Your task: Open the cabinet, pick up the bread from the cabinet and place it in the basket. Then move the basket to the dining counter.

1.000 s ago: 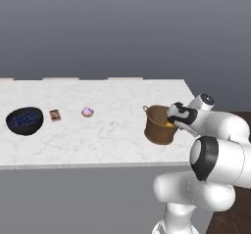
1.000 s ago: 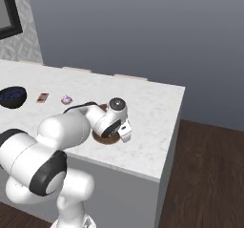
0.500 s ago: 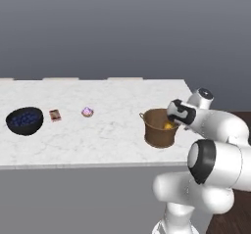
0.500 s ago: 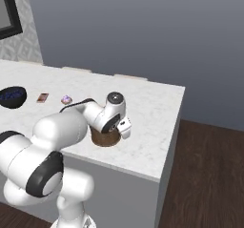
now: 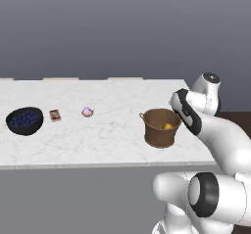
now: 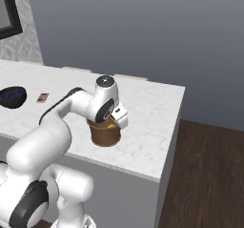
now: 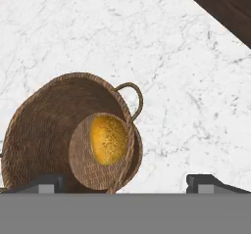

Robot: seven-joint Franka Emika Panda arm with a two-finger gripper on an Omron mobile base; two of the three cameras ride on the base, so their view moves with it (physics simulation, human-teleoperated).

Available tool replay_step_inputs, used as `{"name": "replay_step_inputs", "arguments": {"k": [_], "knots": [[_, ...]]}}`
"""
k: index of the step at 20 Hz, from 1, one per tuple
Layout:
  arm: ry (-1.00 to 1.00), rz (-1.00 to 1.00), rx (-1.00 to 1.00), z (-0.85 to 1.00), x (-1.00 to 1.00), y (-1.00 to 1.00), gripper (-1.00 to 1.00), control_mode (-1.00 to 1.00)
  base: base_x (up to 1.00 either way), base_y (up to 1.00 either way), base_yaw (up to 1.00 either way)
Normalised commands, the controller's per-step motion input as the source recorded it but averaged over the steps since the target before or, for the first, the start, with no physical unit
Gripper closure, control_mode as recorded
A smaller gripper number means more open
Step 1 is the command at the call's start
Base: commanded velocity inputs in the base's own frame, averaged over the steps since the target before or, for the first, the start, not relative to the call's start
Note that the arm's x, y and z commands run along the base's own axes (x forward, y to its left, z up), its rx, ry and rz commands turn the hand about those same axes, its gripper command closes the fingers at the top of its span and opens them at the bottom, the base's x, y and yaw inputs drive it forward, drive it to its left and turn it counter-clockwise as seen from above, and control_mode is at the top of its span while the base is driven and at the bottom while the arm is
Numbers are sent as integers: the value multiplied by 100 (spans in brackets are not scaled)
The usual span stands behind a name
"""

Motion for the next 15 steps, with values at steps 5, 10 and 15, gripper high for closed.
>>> {"name": "replay_step_inputs", "arguments": {"k": [5,10,15], "knots": [[15,33,-37,54,-53,65,-100,-100,0,0,0],[42,31,-32,9,-18,99,-100,-100,0,0,0],[10,20,-1,30,-54,68,-100,-100,0,0,0]]}}
